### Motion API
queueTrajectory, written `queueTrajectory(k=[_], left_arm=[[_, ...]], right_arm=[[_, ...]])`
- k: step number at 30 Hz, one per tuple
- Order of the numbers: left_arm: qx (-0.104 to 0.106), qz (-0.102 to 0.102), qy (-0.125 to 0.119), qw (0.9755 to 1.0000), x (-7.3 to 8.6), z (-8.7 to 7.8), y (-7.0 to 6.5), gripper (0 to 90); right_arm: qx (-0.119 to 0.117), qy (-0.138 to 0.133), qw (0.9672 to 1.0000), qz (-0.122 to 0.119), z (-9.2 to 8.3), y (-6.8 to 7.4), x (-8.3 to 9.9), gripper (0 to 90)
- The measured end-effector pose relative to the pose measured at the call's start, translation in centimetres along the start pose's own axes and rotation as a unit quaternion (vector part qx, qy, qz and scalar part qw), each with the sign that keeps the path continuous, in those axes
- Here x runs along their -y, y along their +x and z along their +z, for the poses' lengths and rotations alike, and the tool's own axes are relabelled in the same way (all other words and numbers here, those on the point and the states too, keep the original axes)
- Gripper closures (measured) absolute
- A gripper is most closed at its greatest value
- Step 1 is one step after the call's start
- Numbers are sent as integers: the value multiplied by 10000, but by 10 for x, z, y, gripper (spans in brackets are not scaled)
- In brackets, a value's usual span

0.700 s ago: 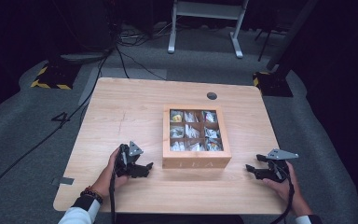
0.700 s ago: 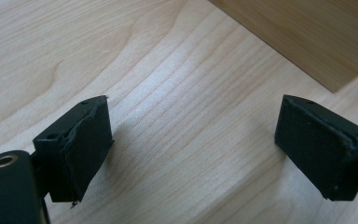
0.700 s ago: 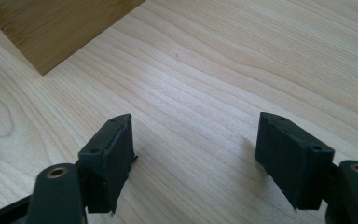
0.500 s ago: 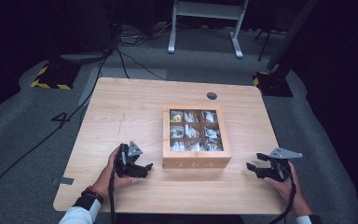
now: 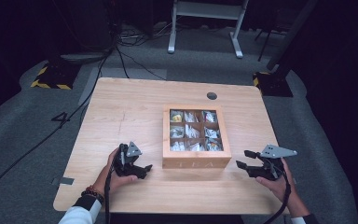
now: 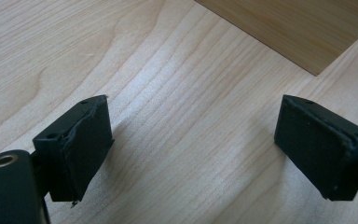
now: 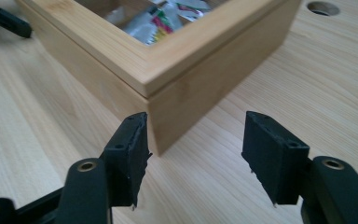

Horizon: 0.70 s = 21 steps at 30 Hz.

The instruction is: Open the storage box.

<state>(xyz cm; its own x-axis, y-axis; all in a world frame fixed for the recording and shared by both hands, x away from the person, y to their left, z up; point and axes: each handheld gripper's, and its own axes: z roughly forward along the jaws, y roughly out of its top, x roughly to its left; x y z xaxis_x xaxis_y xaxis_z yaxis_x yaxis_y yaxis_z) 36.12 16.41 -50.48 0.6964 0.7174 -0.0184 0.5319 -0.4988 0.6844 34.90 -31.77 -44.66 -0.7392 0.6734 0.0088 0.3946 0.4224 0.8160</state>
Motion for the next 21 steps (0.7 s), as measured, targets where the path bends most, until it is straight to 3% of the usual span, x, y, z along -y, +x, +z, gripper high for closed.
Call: queueTrajectory(k=[7, 15, 21], left_arm=[[13, 7, 3, 10000, 1, -1, 0, 114], [17, 27, 7, 10000, 1, -1, -1, 114], [20, 29, 7, 10000, 1, -1, -1, 114]], right_arm=[[-138, 41, 9996, -226, 8, 17, -11, 491], [-46, 125, 9996, -233, 14, 19, -12, 641], [-52, 142, 9996, -242, 16, 19, -12, 682]])
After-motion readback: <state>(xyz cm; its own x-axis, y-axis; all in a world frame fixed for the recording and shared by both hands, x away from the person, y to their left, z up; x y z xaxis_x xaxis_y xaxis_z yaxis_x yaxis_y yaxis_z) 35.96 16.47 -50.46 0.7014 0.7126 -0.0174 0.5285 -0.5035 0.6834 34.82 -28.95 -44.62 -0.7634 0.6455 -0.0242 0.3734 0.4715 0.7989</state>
